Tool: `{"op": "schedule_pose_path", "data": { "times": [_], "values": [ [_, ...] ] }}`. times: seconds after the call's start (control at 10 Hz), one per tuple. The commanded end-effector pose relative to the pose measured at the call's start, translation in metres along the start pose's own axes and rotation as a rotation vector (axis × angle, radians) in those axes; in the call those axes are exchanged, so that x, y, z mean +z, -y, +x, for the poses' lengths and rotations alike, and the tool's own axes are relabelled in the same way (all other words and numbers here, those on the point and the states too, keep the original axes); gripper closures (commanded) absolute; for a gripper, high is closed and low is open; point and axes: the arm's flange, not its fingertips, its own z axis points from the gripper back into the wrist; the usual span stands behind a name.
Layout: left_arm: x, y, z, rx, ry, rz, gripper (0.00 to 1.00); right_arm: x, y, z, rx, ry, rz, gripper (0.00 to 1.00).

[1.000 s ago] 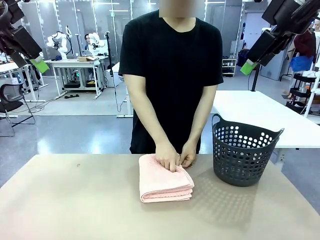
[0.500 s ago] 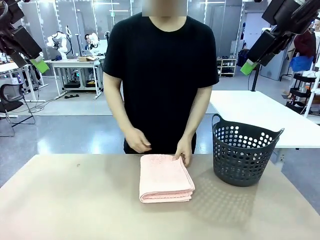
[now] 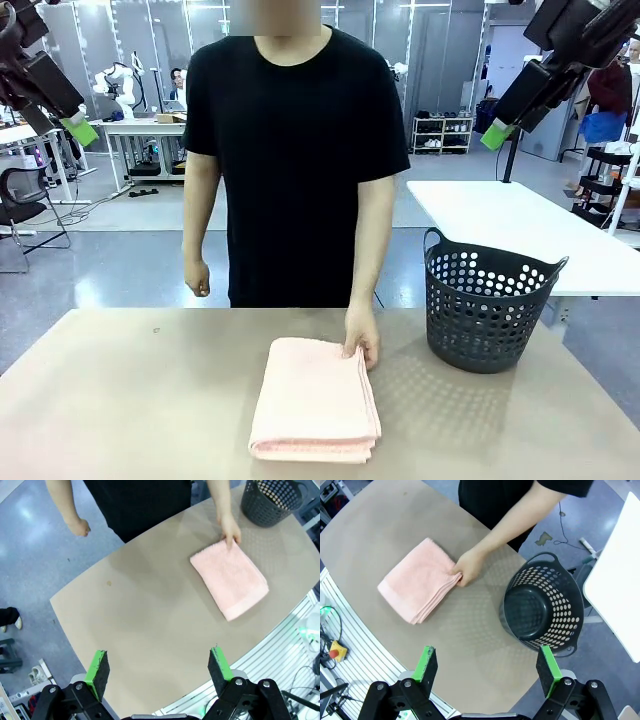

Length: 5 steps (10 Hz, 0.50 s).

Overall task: Fold the towel.
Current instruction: Pick up the 100 cm Hotel Towel and place it on the left side of the table.

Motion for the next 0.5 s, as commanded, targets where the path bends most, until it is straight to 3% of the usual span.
{"op": "schedule_pose_path", "data": {
  "times": [0.0,0.4],
  "values": [
    [0.0029,-0.0015,0.0012,0.002,-0.006,-0.005,0.0,0.0002,0.0008,-0.0004,-0.007,0.002,0.0,0.0],
    [0.0029,-0.0015,0.0012,0.002,-0.006,-0.005,0.0,0.0002,0.0008,-0.0004,-0.007,0.002,0.0,0.0]
  ]
}}
